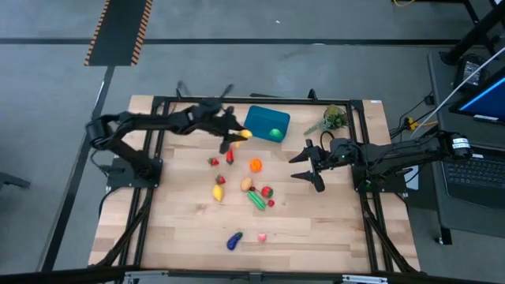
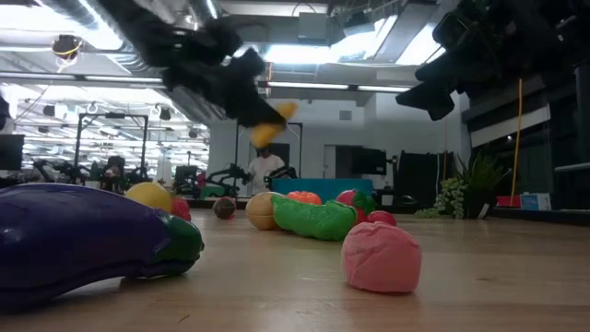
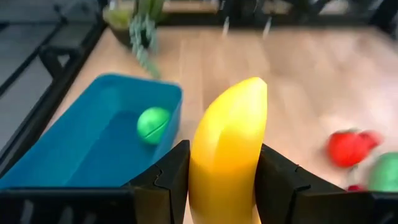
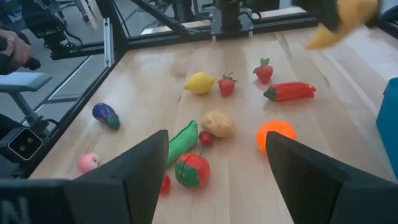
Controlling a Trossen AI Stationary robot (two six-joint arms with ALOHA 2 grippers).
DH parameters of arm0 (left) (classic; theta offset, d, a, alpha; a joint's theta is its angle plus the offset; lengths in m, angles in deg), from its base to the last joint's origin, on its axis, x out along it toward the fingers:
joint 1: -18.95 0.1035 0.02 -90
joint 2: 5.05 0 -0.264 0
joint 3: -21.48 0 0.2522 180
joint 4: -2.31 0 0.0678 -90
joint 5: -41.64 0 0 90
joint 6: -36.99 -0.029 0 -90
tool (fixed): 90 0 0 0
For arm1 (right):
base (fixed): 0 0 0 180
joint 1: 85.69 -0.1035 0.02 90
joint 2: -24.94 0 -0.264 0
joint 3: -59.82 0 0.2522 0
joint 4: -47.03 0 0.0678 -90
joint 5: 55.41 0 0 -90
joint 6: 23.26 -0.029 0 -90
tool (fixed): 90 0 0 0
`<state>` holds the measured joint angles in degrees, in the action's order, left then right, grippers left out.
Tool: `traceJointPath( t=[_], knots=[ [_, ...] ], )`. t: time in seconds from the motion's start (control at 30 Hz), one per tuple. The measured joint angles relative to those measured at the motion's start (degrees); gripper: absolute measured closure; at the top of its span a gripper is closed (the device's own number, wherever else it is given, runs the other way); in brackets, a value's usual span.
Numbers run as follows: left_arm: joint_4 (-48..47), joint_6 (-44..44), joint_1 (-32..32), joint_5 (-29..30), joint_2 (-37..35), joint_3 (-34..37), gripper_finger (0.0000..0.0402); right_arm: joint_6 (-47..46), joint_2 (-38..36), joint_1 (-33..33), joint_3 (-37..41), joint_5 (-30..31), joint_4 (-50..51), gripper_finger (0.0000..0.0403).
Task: Pick and placing Produce into tupperware
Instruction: Put the yellow banana into the blue bin
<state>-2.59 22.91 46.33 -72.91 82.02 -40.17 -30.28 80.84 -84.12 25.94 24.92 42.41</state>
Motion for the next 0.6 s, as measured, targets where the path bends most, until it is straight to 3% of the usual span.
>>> traceJointPath(
  t=[0.27,0.6],
  knots=[
    [-16.26,-9.11,-0.77,6.11,10.71,-17.54,0.0271,0.01,0.0,0.0,0.0,0.02,0.12,0.0131],
    [-30.33,-15.18,0.21,6.96,20.64,-34.54,0.0271,0.01,0.0,0.0,0.0,0.02,0.28,0.0131]
  ],
)
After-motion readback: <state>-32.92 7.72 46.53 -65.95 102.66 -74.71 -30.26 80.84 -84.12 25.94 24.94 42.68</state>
